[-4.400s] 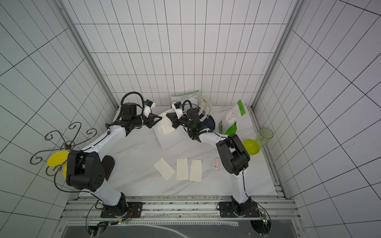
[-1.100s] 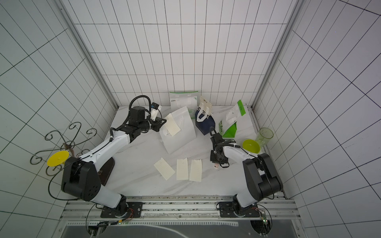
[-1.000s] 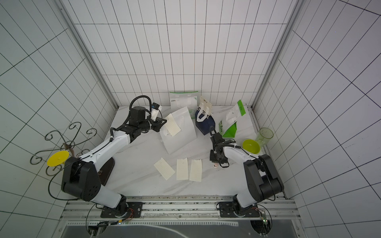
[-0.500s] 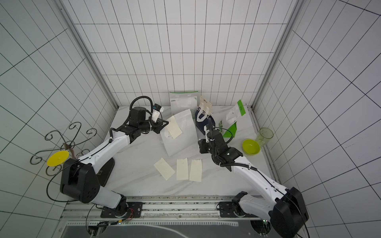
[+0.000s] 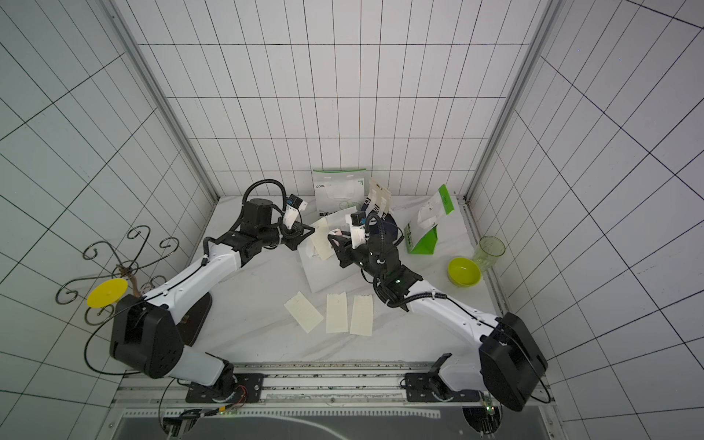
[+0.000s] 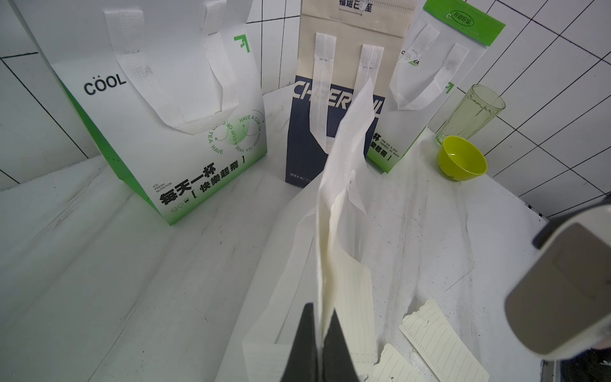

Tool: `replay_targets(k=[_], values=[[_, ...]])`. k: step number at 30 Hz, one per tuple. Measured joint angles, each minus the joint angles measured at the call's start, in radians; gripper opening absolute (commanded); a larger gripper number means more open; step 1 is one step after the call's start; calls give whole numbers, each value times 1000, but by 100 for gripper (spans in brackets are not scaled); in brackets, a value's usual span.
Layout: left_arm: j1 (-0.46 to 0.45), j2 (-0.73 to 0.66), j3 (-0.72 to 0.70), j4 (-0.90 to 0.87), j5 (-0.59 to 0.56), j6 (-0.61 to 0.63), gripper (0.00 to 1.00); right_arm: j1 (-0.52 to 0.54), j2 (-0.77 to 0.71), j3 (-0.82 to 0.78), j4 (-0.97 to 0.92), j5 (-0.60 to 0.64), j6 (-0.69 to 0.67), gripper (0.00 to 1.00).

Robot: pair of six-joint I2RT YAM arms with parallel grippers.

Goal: Staple the receipts to the bags
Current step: Place the stapler in the takeout bag.

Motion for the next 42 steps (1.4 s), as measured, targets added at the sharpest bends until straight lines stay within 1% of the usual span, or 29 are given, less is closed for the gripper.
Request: replay_targets(k=[4, 9, 13, 20, 26, 42], values=[[-2, 0, 0, 0, -3, 2, 0, -2, 87, 50, 108, -6, -3, 1], [-4, 0, 0, 0, -3, 4, 0, -14, 165, 119, 199, -18, -2, 1], [-10, 0, 0, 0, -4, 5, 0, -25, 225, 175, 233, -22, 2, 1], [-14, 0, 0, 0, -7, 5, 0, -35, 309, 229, 250, -26, 11, 0], [-14, 0, 0, 0, -8, 5, 0, -41, 344, 248, 249, -26, 14, 0], [-15, 0, 0, 0, -10, 5, 0, -41, 361, 262, 236, -17, 3, 0]])
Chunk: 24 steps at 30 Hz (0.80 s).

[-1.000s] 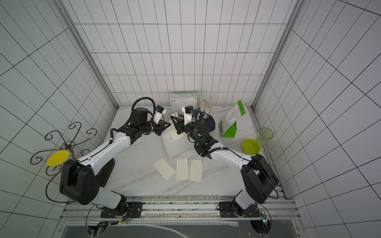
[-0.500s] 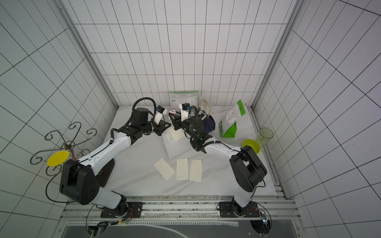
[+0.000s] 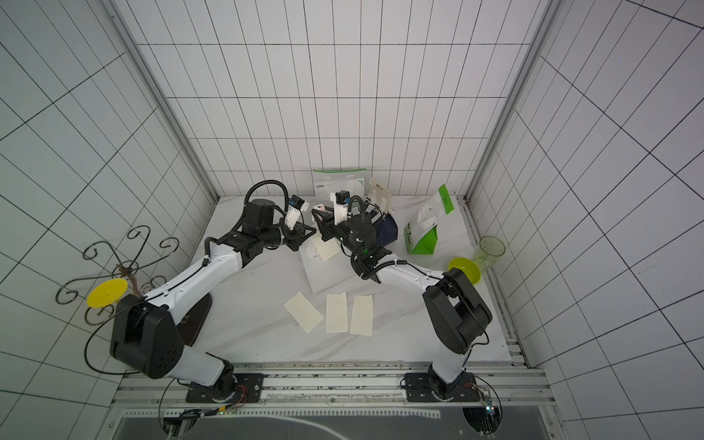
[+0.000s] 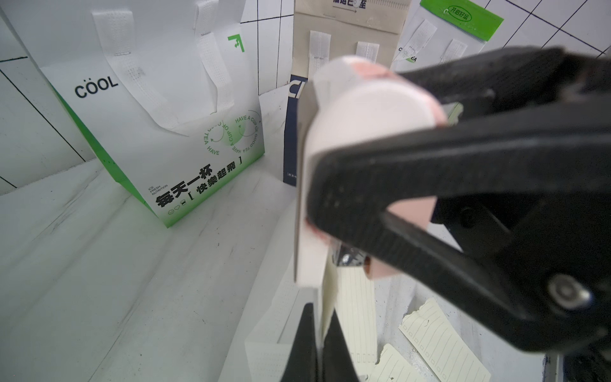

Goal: Staple the receipts to the bags
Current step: Place the stapler in the takeout bag.

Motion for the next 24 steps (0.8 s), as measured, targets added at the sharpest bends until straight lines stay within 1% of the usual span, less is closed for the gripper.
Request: replay_targets(k=[9, 16, 21, 24], values=[[-3, 0, 0, 0, -11, 0, 0, 3, 15, 20, -8, -1, -3, 0], [-3, 3, 0, 1, -13, -2, 0, 13, 15, 20, -8, 5, -35, 0], [0, 5, 0, 2, 7, -9, 0, 15, 15, 20, -8, 19, -62, 0], [15, 5, 0, 2, 45, -26, 0, 16, 15, 20, -7, 23, -77, 0]])
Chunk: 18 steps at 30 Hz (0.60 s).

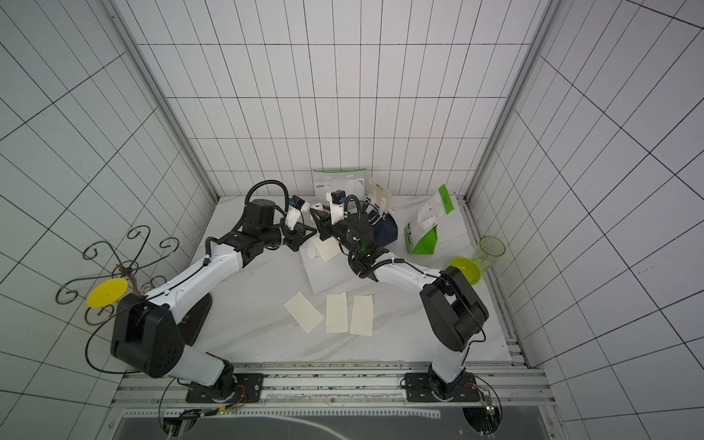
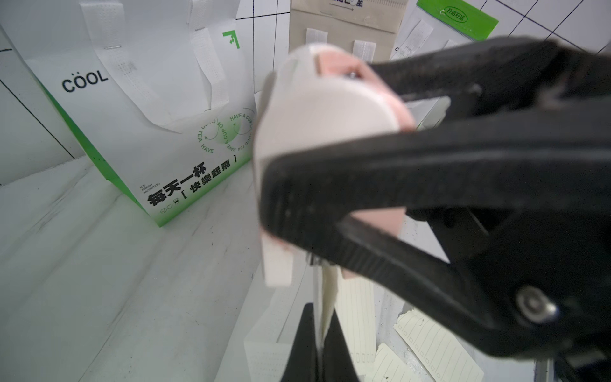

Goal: Staple the receipts to the bags
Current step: Place the stapler in the takeout bag.

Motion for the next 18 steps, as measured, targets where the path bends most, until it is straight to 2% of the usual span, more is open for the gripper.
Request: replay_targets(k=[6, 18], values=[[48, 1, -1, 14, 76, -44, 0, 0, 0, 0, 8, 2, -16, 0], [50, 13, -1, 29, 144, -84, 0, 12, 0, 0, 14, -1, -34, 0]])
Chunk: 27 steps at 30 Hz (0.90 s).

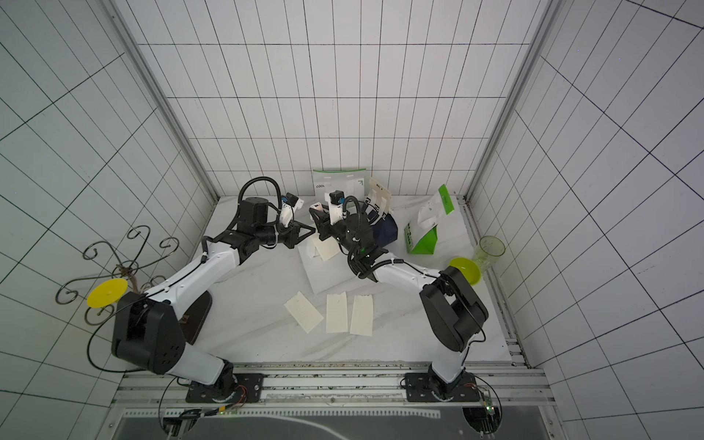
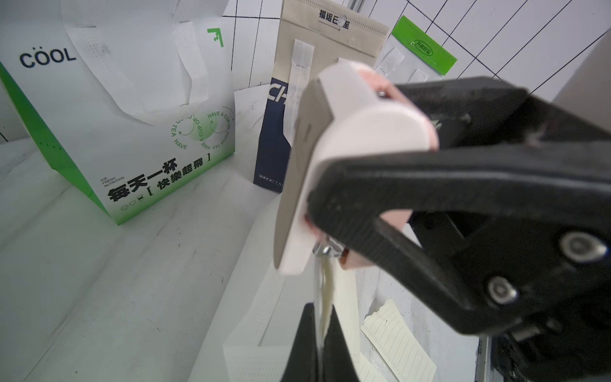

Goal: Staple the receipts to the bags
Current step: Place the stapler in the takeout bag.

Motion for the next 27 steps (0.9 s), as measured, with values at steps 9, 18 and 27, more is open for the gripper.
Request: replay_targets(k=[9, 18, 27], values=[[6, 1, 0, 12, 21, -21, 0, 14, 0, 0, 3, -2, -14, 1], [9, 2, 0, 15, 28, -27, 0, 19, -1, -2, 16, 20, -34, 1], [15, 2, 0, 16, 29, -34, 0, 20, -6, -15, 30, 26, -45, 2]])
